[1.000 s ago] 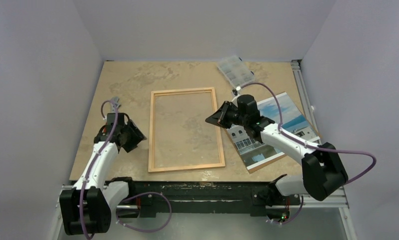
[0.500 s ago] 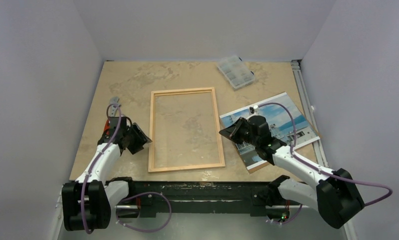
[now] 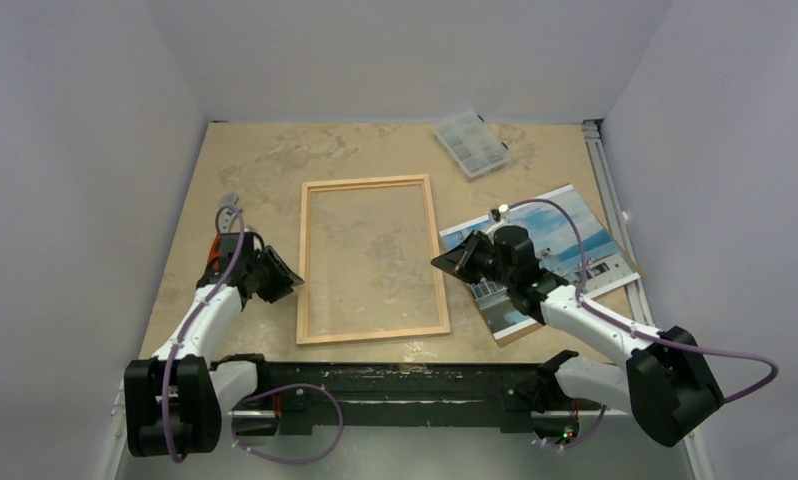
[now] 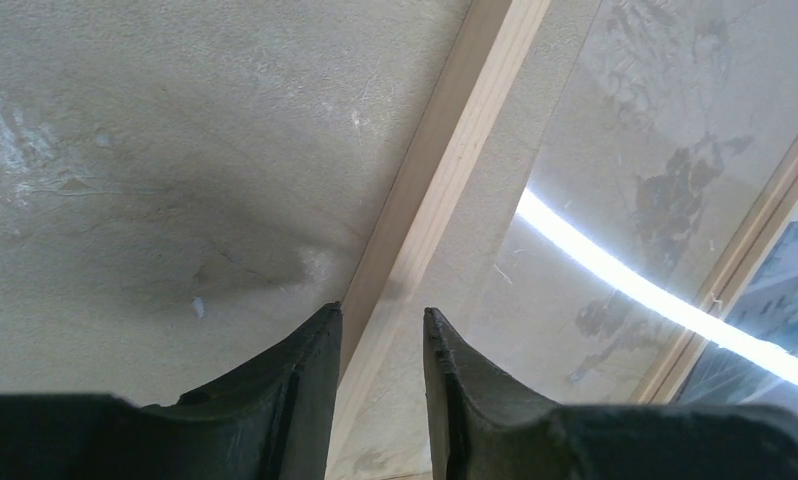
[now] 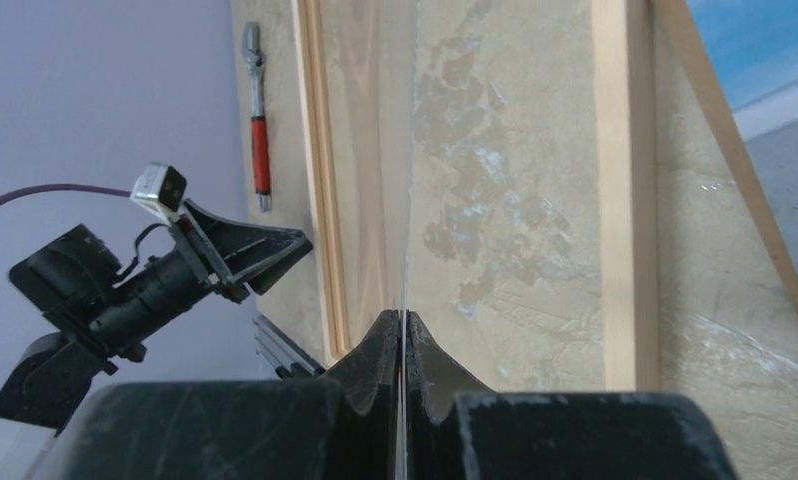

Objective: Put the photo into the frame
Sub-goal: Place the photo frame item in the photo frame.

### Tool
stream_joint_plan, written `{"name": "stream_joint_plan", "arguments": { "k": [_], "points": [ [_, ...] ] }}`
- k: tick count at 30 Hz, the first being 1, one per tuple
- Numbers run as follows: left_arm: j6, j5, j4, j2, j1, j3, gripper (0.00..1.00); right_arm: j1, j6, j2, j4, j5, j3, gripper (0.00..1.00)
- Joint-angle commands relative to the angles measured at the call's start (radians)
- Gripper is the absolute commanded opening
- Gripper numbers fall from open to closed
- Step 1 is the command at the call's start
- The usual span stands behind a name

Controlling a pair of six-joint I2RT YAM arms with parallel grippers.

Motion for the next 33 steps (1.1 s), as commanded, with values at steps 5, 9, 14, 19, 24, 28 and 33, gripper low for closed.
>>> {"name": "stream_joint_plan", "arguments": {
  "k": [5, 9, 14, 19, 24, 28, 33],
  "points": [
    [0.033, 0.002, 0.048, 0.034, -0.004, -0.009, 0.32, 0.003, -0.014, 0.001, 0.007, -0.054, 0.142, 0.00],
    [0.041, -0.004, 0.043, 0.055, -0.005, -0.001, 0.27, 0.003, 0.009, 0.007, 0.009, -0.067, 0.167, 0.00],
    [0.043, -0.019, 0.046, 0.037, -0.005, -0.006, 0.23, 0.003, 0.018, 0.027, 0.028, -0.079, 0.215, 0.00],
    [0.056, -0.024, 0.033, 0.060, -0.005, 0.008, 0.21, 0.003, 0.032, 0.034, 0.035, -0.069, 0.266, 0.00],
    [0.056, -0.024, 0.033, 0.068, -0.005, 0.009, 0.18, 0.002, 0.039, 0.058, 0.059, -0.061, 0.305, 0.00],
    [0.058, -0.022, 0.032, 0.072, -0.006, 0.012, 0.18, 0.003, 0.056, 0.086, 0.107, -0.069, 0.315, 0.00],
    [0.057, -0.020, 0.036, 0.072, -0.005, 0.013, 0.17, 0.004, 0.058, 0.111, 0.125, -0.070, 0.345, 0.00]
  ]
}}
